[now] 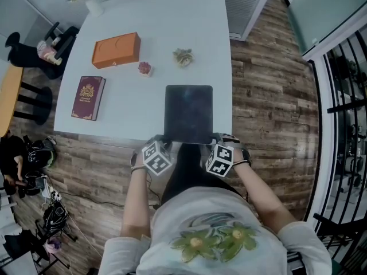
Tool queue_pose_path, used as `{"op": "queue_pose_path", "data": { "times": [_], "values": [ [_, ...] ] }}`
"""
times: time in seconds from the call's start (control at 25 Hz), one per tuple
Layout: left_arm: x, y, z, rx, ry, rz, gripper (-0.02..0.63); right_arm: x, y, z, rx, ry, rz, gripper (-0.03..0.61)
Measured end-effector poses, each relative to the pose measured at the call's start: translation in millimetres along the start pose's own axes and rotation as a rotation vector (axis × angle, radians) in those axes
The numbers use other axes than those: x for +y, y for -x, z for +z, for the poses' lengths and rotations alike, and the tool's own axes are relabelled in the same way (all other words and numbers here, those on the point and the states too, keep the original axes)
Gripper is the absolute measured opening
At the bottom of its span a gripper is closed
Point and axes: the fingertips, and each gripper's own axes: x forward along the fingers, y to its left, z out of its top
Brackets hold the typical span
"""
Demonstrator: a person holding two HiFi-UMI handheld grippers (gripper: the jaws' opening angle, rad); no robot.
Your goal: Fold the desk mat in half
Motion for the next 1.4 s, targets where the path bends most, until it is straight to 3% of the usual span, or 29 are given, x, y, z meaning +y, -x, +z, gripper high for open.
{"op": "queue_pose_path", "data": {
  "times": [0.44, 0.72, 1.4],
  "values": [
    [6.3, 12.9, 7.5, -0.019, 0.048, -0.028, 0.017, 1.9, 2.8, 3.5, -0.025, -0.039, 0.001, 0.087],
    [6.1, 19.7, 12.2, -0.016, 0.032, -0.024, 0.017, -0.4, 16.0, 5.3, -0.063, -0.07, -0.023, 0.037],
    [28.0, 43.3, 33.3, -0.116, 0.072, 0.059, 0.017, -37.7, 50.3, 22.3, -0.149, -0.205, -0.052, 0.025]
  ]
}}
